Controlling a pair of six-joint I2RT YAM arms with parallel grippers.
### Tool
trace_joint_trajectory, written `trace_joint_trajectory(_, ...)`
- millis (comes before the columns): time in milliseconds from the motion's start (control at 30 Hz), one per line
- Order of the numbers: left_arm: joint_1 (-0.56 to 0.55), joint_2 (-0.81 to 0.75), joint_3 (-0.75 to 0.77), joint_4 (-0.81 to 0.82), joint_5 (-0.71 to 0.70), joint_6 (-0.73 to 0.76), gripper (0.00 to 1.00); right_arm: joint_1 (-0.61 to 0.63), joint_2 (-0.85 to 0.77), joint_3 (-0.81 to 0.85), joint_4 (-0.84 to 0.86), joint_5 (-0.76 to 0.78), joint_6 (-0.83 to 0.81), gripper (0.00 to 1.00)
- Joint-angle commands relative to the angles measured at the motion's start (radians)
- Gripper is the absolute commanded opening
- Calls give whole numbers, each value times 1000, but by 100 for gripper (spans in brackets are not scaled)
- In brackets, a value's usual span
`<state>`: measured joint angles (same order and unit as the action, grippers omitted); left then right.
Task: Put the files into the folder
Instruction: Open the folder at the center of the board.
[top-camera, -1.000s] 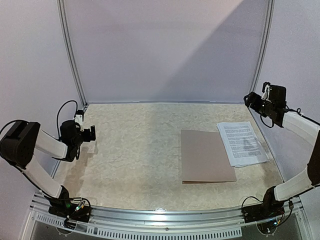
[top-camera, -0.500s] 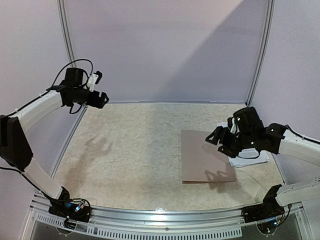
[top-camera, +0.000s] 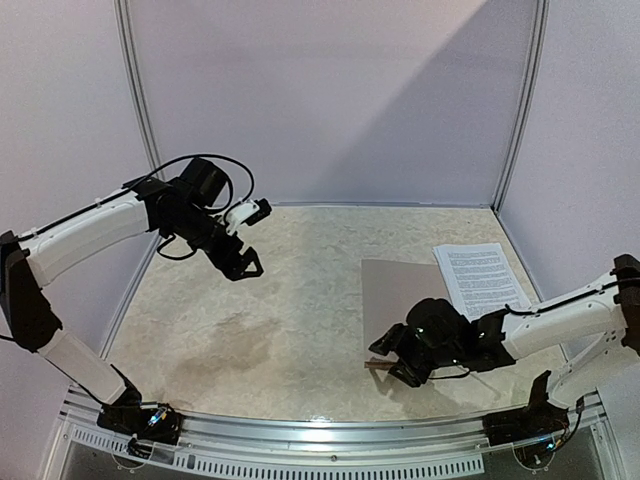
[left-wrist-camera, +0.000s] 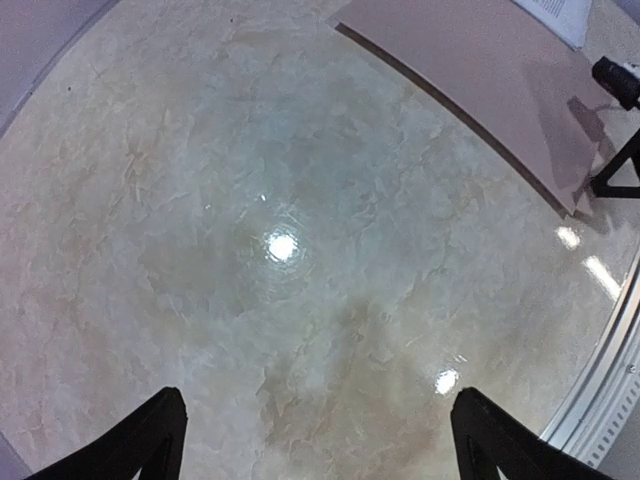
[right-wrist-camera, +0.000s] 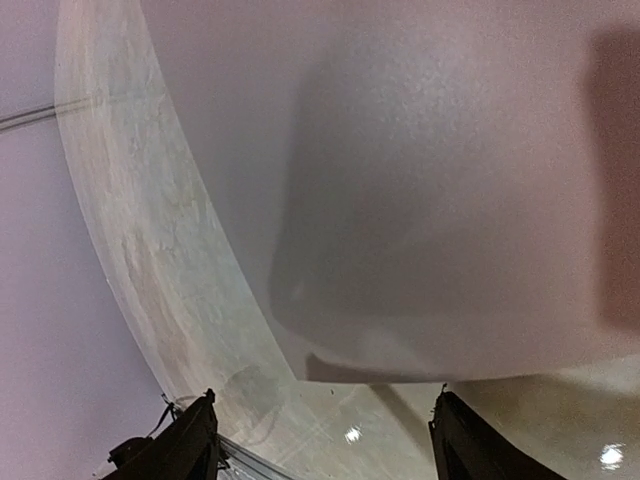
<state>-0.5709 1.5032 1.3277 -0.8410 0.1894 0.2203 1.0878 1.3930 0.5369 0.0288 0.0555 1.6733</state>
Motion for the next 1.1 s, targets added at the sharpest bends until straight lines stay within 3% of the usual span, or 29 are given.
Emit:
trace_joint_trajectory(0, -7, -41, -12, -24, -32, 6, 94, 33, 61, -28, 170, 72, 152, 73)
trace_joint_trajectory(400, -7, -57, -2, -26, -56, 16, 94, 34, 2, -118, 218, 226, 216, 69)
trace_joint_trajectory(567, -7, -58, 0, -28, -63, 22, 94, 34, -24, -217, 373, 311, 258, 64)
trace_joint_trajectory(700, -7, -58, -2, -29, -61, 28, 94, 34, -63, -181, 332, 363, 191, 63)
trace_joint_trajectory(933, -7, -63, -7, -32, -65, 39, 94, 35, -82, -246, 489, 468, 169, 61)
trace_joint_trajectory(1067, -7, -63, -6, -34, -69, 44, 94, 33, -95, -223, 473, 523, 88, 60)
